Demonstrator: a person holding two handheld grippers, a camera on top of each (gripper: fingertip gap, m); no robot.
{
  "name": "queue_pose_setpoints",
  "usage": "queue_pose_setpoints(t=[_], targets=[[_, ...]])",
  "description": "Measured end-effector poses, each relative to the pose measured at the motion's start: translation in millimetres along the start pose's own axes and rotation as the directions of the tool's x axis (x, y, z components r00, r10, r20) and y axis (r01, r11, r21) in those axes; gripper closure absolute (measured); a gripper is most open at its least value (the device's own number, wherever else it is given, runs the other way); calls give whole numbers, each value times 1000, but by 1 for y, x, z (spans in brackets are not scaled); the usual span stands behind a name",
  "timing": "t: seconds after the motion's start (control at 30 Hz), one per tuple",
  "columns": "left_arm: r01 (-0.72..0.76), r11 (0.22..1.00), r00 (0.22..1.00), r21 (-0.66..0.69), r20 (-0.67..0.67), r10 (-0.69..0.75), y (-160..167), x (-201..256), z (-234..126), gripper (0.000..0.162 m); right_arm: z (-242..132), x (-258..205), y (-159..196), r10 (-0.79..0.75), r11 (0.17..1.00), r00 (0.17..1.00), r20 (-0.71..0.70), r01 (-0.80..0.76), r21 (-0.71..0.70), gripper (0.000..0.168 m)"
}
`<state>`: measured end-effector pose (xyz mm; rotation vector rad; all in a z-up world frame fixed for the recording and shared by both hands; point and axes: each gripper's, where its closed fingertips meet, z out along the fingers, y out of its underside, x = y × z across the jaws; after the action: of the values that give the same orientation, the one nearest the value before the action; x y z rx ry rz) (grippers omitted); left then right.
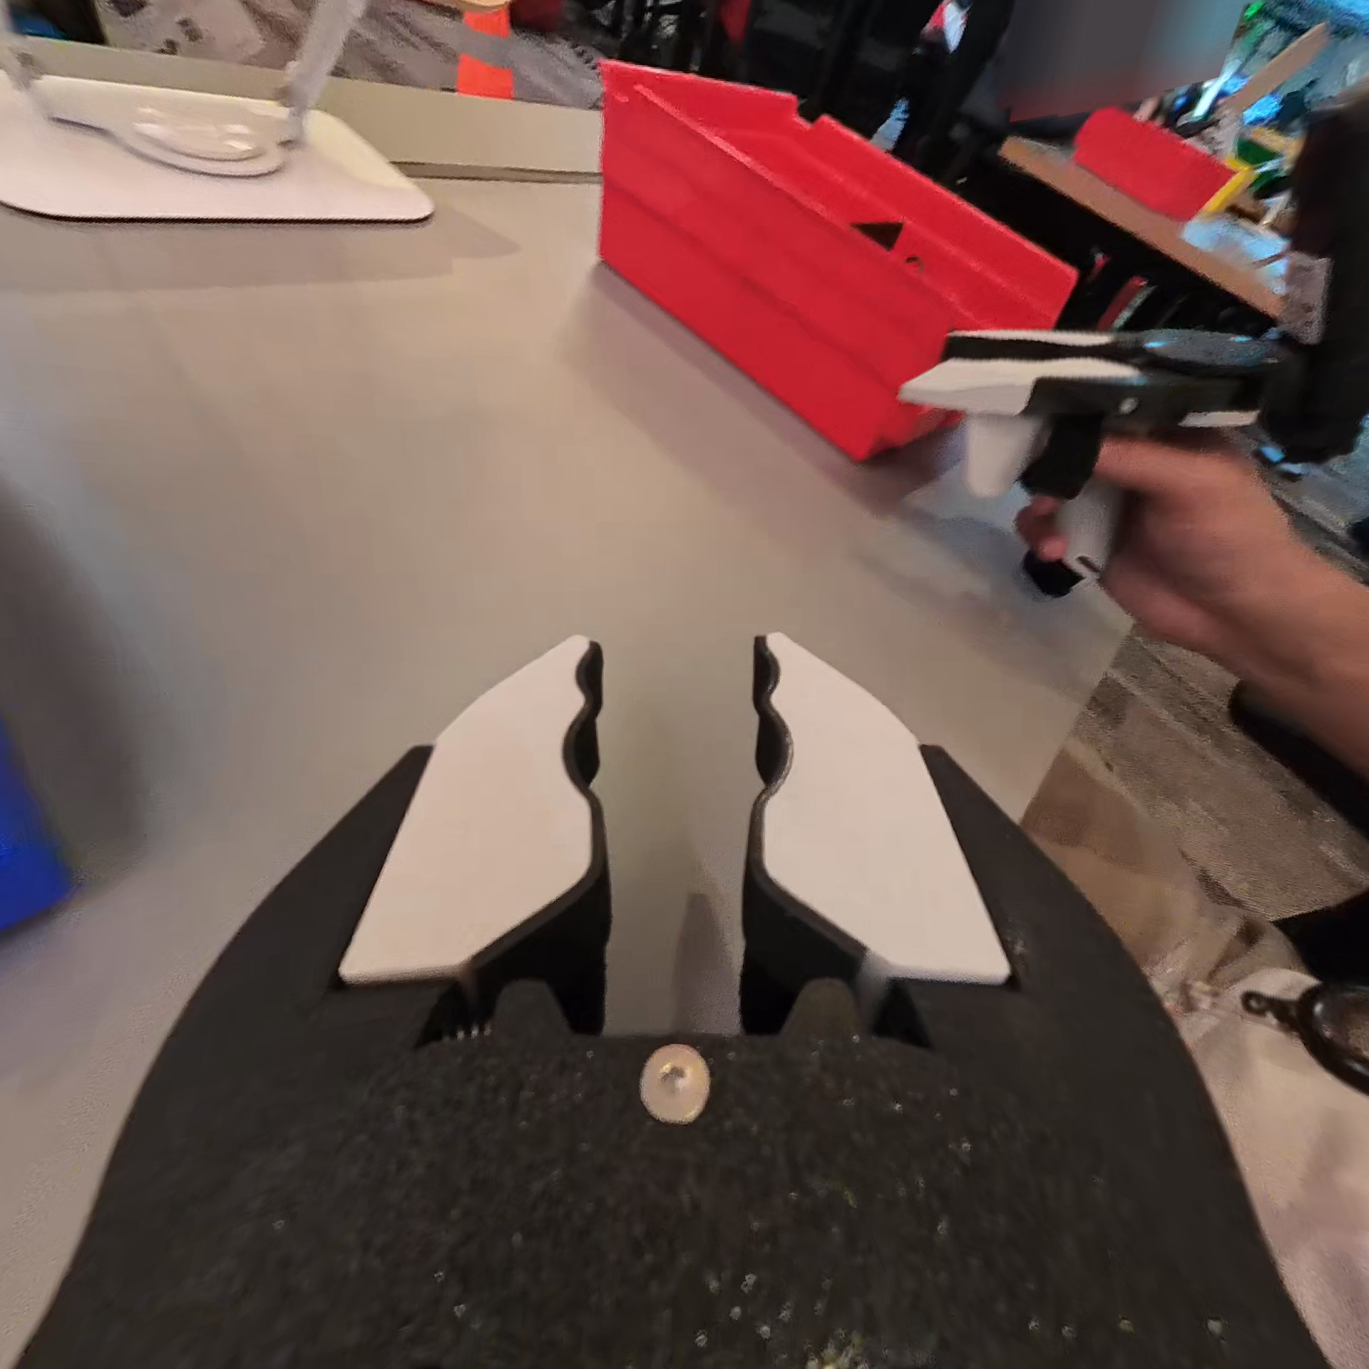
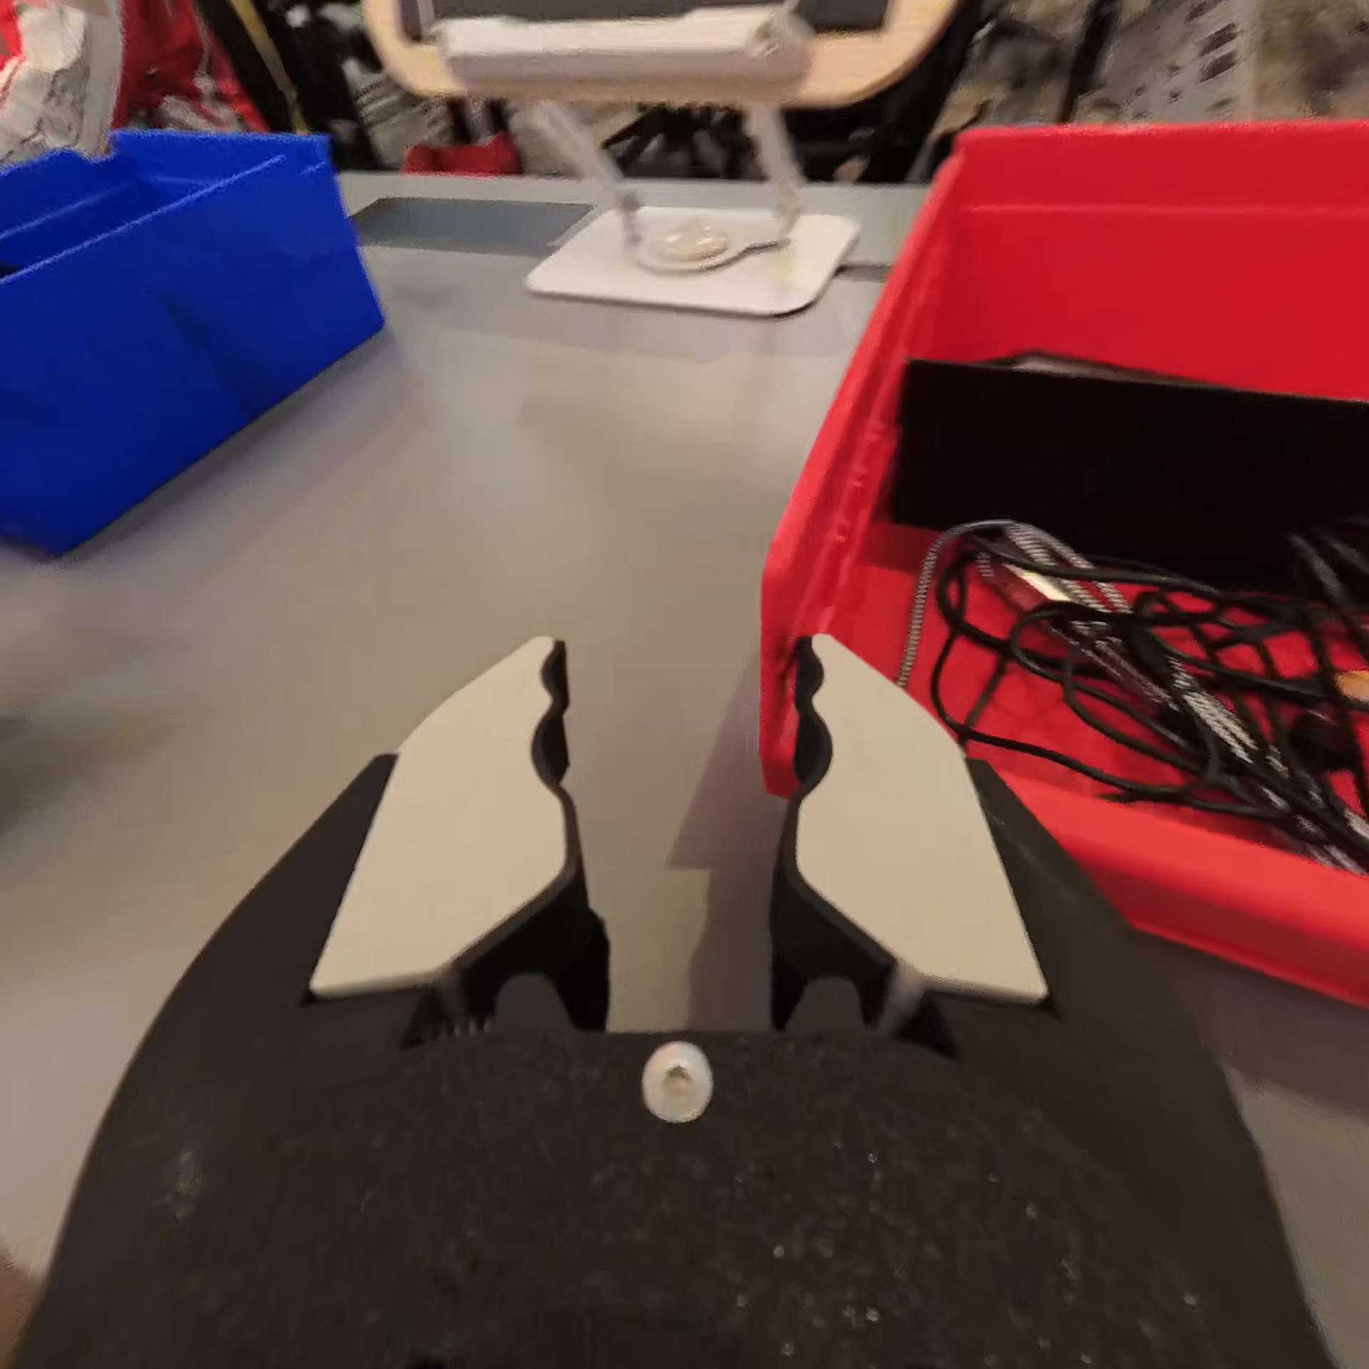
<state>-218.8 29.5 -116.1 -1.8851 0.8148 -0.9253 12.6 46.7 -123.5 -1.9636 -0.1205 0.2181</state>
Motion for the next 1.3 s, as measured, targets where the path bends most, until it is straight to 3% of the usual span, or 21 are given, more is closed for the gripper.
queue_pose_setpoints(t=[0.03, 0.1, 0.17, 0.27, 0.4, 0.43, 0.53, 0.63, 0.73, 0.87, 1.0, 1.13, 1.3], targets=[[-22, 1000, 1000, -7, -12, 22, 0, 7, 8, 124, 1, -12, 1, -3, 1000, 999, 54, 4, -13, 110], [-99, 995, 995, -30, -14, 98, 0, 19, 28, 124, -9, -26, -1, -19, 1000, 994, 109, 20, -7, 142], [-170, 985, 985, -44, -33, 168, -7, 33, 51, 123, -25, -26, -10, -41, 999, 996, 79, 38, 38, 136], [-248, 969, 968, -25, -49, 246, -28, 54, 87, 123, -60, 7, -21, -142, 982, 980, -140, 157, 102, 132], [-352, 936, 934, -12, 62, 352, -52, 60, 138, 123, -113, 76, -40, -155, 950, 830, -536, 275, 150, 140], [-361, 932, 928, -15, 95, 361, -57, 58, 151, 124, -118, 89, -36, -142, 957, 802, -580, 261, 128, 140], [-337, 940, 928, -51, 150, 341, -59, 51, 181, 133, -100, 100, -9, -85, 989, 832, -549, 137, 55, 131], [-260, 960, 954, -104, 124, 272, -44, 49, 199, 149, -80, 111, 27, 0, 999, 827, -563, -17, -26, 137], [-267, 960, 953, -80, 130, 275, -44, 48, 196, 150, -75, 111, 33, 34, 996, 834, -551, -74, -50, 163], [-306, 950, 933, -66, 179, 313, -45, 44, 175, 151, -73, 96, 26, 82, 994, 854, -513, -106, -16, 164], [-256, 966, 927, -41, 271, 257, -49, 16, 133, 153, -58, 56, 2, 119, 993, 882, -456, -99, 68, 165], [-215, 977, 894, -6, 400, 200, -59, -30, 82, 156, -20, 4, -19, 86, 994, 923, -376, -56, 90, 163], [-190, 982, 831, 9, 534, 156, -51, -77, 27, 156, 30, -50, -29, -12, 998, 959, -281, 29, 55, 164]])
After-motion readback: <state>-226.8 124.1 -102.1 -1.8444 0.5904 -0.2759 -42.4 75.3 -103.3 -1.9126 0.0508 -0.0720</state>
